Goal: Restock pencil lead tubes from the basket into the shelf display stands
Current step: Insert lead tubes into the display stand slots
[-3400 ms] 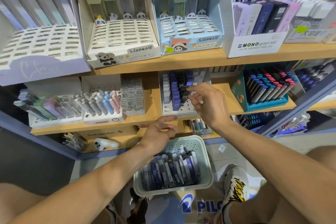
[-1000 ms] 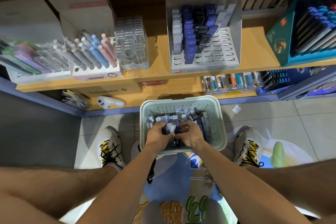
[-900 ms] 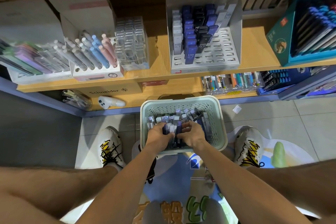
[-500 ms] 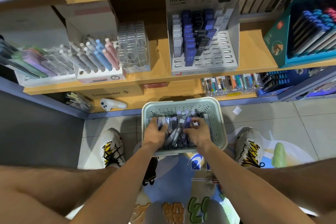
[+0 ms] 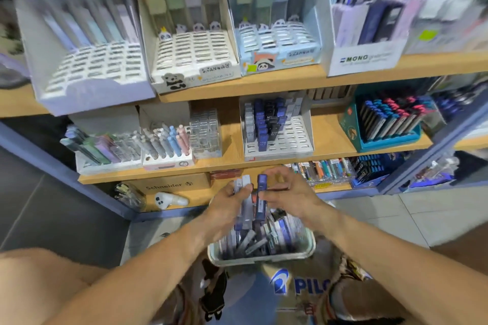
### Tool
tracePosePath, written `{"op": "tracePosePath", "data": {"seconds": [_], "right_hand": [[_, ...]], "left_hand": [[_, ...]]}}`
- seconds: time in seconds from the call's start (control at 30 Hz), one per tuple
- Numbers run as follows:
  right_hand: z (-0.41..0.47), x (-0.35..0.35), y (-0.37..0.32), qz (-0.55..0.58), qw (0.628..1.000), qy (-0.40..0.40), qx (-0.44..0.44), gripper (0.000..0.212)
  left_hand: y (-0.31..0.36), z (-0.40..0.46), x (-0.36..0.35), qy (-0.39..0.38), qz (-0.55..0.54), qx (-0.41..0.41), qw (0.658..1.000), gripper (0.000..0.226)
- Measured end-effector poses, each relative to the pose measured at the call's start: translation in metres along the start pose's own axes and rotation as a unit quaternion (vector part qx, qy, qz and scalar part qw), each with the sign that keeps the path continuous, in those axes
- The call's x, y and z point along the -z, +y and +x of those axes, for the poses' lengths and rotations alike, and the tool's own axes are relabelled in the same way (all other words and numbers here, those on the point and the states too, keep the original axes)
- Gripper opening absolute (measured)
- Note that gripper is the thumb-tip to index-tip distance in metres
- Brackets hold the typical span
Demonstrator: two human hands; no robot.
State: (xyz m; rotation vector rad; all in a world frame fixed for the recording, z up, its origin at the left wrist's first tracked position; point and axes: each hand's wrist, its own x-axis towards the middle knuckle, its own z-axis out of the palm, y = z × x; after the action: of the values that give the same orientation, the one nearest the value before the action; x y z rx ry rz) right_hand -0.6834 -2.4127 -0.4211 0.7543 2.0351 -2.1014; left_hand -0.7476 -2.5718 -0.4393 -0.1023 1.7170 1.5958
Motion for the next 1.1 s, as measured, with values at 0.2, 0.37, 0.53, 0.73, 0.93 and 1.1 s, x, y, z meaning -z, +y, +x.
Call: {"op": "tracePosePath", "data": {"seconds": [0.2,0.37,0.53,0.73,0.93,1.1], "right_hand": [[-0.014,0.013,-0.063,0.059,0.998,-0.010,0.037,0.047],[-0.005,0.019,-0.066,0.100,0.994,0.008,0.049,0.043],[0.007,0.016,-0.058,0.117,0.988,0.090,0.050,0.037],[0.041,0.050,-0.063,-0.032,0.942,0.289,0.168,0.034],[0.062,0.064,-0.062,-0.125,0.904,0.324,0.247,0.030],[0.069,0.059,-0.057,-0.170,0.903,0.273,0.284,0.021]], "left_hand": [[0.061,-0.016,-0.010,-0.020,-0.004,-0.023,1.000,0.024],[0.073,-0.008,-0.012,-0.010,-0.048,-0.008,0.999,0.016],[0.064,0.012,-0.013,0.016,-0.098,0.034,0.994,0.032],[0.061,0.021,-0.009,0.002,-0.130,0.050,0.990,0.030],[0.060,0.021,-0.014,-0.012,-0.143,0.056,0.988,0.029],[0.060,0.019,-0.017,-0.013,-0.150,0.059,0.987,0.026]]}}
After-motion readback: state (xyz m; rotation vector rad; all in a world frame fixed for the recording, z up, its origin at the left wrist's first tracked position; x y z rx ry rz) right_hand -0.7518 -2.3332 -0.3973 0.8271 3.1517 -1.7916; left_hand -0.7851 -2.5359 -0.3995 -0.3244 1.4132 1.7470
